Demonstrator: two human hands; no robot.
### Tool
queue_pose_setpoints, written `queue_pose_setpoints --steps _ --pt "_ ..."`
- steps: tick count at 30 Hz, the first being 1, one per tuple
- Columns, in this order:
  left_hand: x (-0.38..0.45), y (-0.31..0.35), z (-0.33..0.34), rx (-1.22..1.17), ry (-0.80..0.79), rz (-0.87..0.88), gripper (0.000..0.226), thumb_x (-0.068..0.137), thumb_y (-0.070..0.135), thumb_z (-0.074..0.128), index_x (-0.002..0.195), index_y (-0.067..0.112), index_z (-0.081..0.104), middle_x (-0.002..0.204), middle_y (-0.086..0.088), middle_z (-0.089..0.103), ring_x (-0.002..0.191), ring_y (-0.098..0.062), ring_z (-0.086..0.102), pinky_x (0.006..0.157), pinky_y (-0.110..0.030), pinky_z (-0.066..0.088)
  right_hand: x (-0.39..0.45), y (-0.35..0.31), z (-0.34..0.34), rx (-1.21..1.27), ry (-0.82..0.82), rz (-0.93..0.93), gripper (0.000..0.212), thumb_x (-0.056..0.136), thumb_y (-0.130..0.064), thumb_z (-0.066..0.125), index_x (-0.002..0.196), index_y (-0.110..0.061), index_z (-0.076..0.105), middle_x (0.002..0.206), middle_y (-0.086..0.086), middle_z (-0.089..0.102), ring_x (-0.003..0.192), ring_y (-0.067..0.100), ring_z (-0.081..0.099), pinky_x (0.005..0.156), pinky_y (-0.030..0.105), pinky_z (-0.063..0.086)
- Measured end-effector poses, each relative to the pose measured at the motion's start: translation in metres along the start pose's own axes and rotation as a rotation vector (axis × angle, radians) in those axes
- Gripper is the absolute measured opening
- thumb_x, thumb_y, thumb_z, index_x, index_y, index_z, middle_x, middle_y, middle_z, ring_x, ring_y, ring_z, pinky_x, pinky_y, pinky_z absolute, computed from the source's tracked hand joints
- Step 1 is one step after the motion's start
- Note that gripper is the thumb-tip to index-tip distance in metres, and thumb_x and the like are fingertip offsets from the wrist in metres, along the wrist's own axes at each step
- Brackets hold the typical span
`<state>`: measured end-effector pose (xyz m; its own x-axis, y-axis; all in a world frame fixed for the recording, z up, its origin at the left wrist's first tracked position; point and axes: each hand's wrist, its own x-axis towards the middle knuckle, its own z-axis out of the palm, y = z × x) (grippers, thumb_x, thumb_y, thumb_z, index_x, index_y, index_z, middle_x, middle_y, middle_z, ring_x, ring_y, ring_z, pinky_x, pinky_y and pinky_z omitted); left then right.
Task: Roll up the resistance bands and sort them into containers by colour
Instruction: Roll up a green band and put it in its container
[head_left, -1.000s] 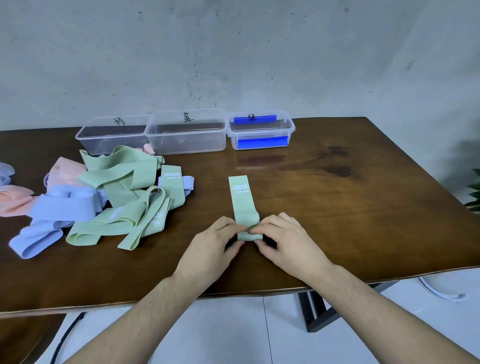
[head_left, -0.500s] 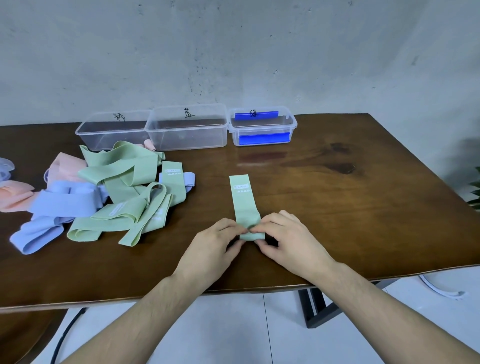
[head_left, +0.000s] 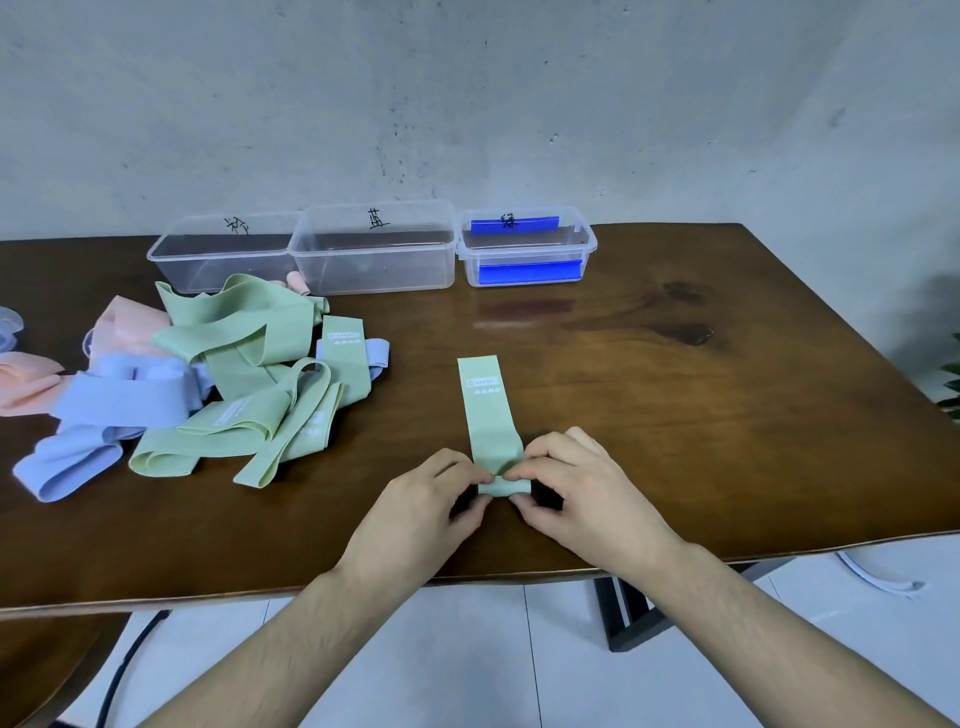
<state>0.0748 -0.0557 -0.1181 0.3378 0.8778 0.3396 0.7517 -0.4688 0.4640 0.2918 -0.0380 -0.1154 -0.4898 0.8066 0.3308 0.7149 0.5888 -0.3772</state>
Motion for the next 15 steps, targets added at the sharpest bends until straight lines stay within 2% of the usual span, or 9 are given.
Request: queue_pose_setpoints --steps 4,10,15 --pt "-0.0007 0.0025 -0.0003 -0.021 0.000 -0.041 0.018 0.087 0.021 0.074 0.106 0.020 0.073 0.104 0.012 0.063 0.078 0.019 0.048 0.070 0.007 0.032 -0.0024 0.0006 0.0014 0.006 0.013 -0.010 0.026 0.088 -0.023 0.076 0.114 -0.025 0.073 0.109 -0.013 0.061 0.094 0.006 0.048 0.082 0.026 0.049" --pt "0.0025 0.0036 -0.0005 -0.004 -0.023 -0.058 0.026 0.087 0.029 0.074 0.112 0.024 0.068 0.111 0.018 0.048 0.058 -0.004 0.046 0.059 0.000 0.035 0.0048 0.0054 -0.0009 0.011 -0.028 -0.019 0.022 0.092 -0.028 0.069 0.114 -0.025 0.074 0.105 -0.012 0.064 0.091 0.009 0.051 0.082 0.020 0.042" --pt "0.0056 0.0035 -0.0002 0.008 0.026 -0.002 0.018 0.086 0.019 0.077 0.103 0.020 0.071 0.105 0.011 0.061 0.074 0.006 0.041 0.065 -0.004 0.038 0.0072 0.0077 -0.0004 0.002 -0.021 -0.005 0.024 0.093 -0.033 0.067 0.115 -0.028 0.073 0.106 -0.015 0.062 0.092 0.006 0.047 0.084 0.023 0.045"
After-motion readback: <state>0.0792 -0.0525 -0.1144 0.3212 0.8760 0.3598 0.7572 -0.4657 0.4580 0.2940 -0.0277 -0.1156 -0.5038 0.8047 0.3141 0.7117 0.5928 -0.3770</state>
